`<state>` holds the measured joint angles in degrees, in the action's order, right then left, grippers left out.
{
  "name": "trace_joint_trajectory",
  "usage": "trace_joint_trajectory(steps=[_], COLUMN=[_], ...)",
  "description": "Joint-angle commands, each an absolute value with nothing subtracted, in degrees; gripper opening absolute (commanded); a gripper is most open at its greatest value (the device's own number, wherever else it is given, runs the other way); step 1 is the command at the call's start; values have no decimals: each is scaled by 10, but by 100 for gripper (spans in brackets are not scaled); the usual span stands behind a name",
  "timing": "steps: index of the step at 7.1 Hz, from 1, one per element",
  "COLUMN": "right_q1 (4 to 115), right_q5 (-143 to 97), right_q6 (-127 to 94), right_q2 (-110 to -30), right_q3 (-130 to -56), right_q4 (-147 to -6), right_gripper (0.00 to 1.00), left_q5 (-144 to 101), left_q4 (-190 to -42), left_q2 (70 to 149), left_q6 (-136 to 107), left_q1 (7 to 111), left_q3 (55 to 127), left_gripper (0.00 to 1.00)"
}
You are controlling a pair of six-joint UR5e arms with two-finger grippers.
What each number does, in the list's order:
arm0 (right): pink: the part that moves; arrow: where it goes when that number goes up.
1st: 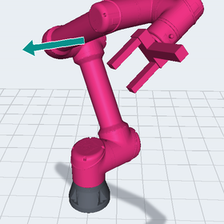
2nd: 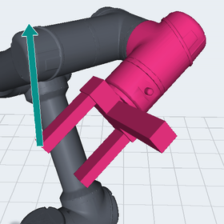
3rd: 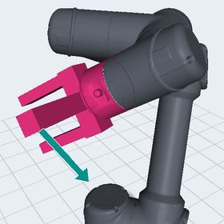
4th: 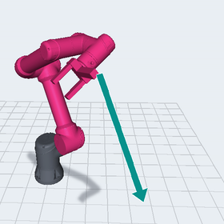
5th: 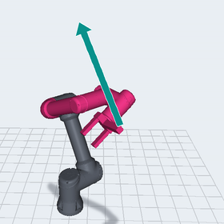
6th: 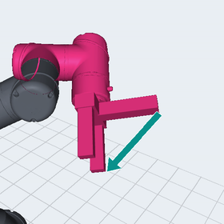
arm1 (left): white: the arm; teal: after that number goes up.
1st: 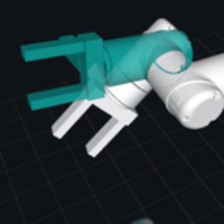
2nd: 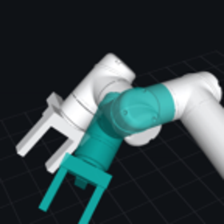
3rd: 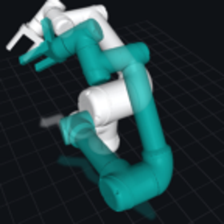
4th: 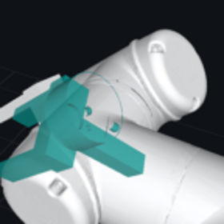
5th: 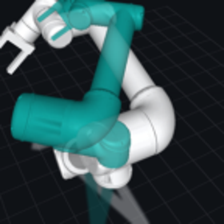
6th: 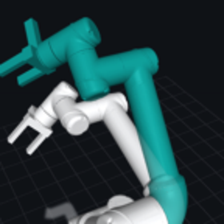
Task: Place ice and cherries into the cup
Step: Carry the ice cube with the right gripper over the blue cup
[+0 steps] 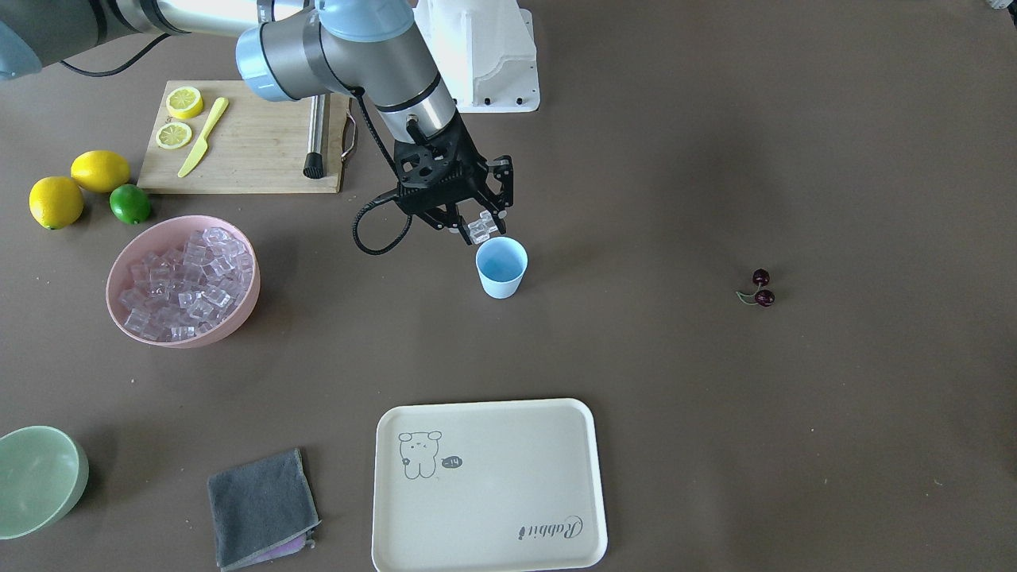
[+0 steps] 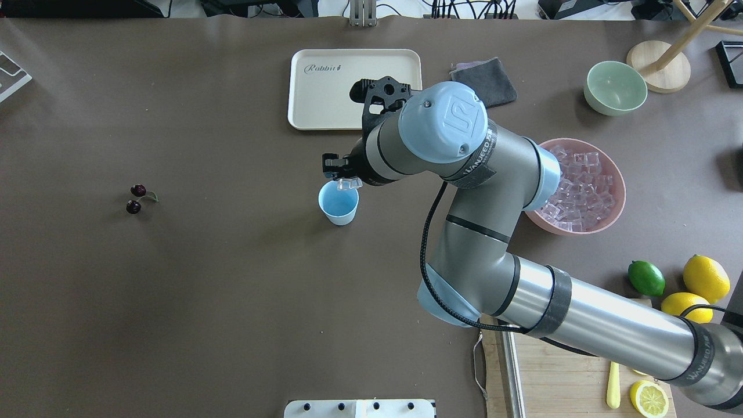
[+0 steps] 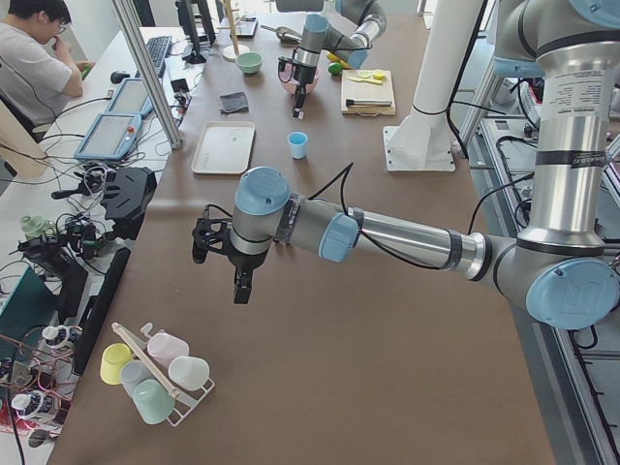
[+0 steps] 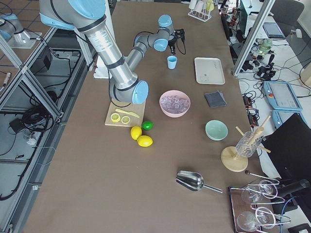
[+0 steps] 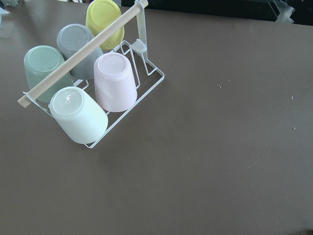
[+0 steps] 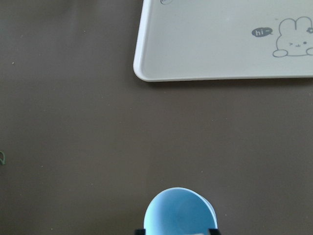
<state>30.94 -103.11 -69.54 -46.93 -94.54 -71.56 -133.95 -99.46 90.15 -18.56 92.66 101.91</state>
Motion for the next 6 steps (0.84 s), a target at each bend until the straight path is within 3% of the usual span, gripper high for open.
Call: trace_joint_trajectory(steps=[1, 4, 5, 6], right_q1=[296, 292, 287, 285], right_q5=[-1017, -1017, -1017, -1017], right_q6=[-693, -690, -690, -686], right_q2=[-463, -460, -461, -462], right_q3=[-883, -867, -867, -867], right_q4=[-656, -636, -636, -638], right_gripper=[0, 0, 13, 99], left_q5=[-1339, -1339, -1339, -1339], left_q4=[-997, -1012, -1012, -1012], left_q2=[897, 889, 889, 889], left_q6=[-186, -186, -186, -186], left_q1=[920, 920, 920, 920], left_q3=[1020, 1018, 1018, 1018], left_gripper=[98, 98, 98, 98])
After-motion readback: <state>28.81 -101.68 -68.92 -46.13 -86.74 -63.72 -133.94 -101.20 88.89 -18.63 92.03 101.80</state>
